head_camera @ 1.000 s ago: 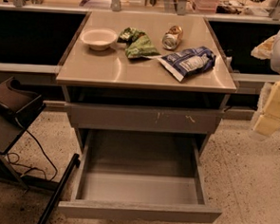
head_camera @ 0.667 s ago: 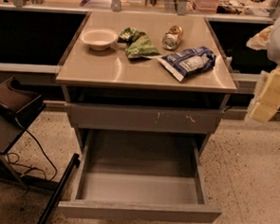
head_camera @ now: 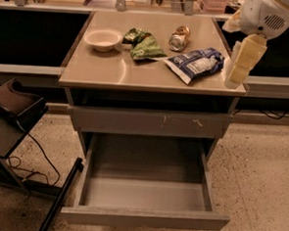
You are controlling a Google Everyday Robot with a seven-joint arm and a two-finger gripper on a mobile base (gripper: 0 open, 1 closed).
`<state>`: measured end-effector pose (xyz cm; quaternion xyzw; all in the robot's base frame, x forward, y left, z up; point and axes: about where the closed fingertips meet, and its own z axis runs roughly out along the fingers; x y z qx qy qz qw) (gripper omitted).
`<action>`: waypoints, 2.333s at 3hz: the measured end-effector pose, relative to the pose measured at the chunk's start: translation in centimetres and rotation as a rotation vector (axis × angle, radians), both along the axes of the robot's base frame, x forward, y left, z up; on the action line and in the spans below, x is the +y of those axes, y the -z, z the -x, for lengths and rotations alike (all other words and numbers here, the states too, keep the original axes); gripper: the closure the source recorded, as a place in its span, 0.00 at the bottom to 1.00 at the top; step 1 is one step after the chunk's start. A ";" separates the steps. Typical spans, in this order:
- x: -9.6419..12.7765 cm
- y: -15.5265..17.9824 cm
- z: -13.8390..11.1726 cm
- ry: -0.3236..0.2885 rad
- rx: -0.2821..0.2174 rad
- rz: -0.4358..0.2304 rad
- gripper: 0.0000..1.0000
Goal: Place blue chip bag into middle drawer
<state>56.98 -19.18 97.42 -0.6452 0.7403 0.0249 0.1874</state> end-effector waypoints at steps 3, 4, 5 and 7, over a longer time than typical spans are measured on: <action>0.2 -0.1 -7.4 0.030 -0.064 -0.126 0.00; 0.2 0.0 -8.2 0.058 -0.082 -0.141 0.00; 0.1 -0.1 -11.0 0.108 -0.143 -0.204 0.00; 1.4 2.2 -16.4 0.130 -0.142 -0.295 0.00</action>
Offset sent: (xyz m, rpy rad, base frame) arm 0.0429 -0.0007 -0.0137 0.0776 0.0179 -0.0153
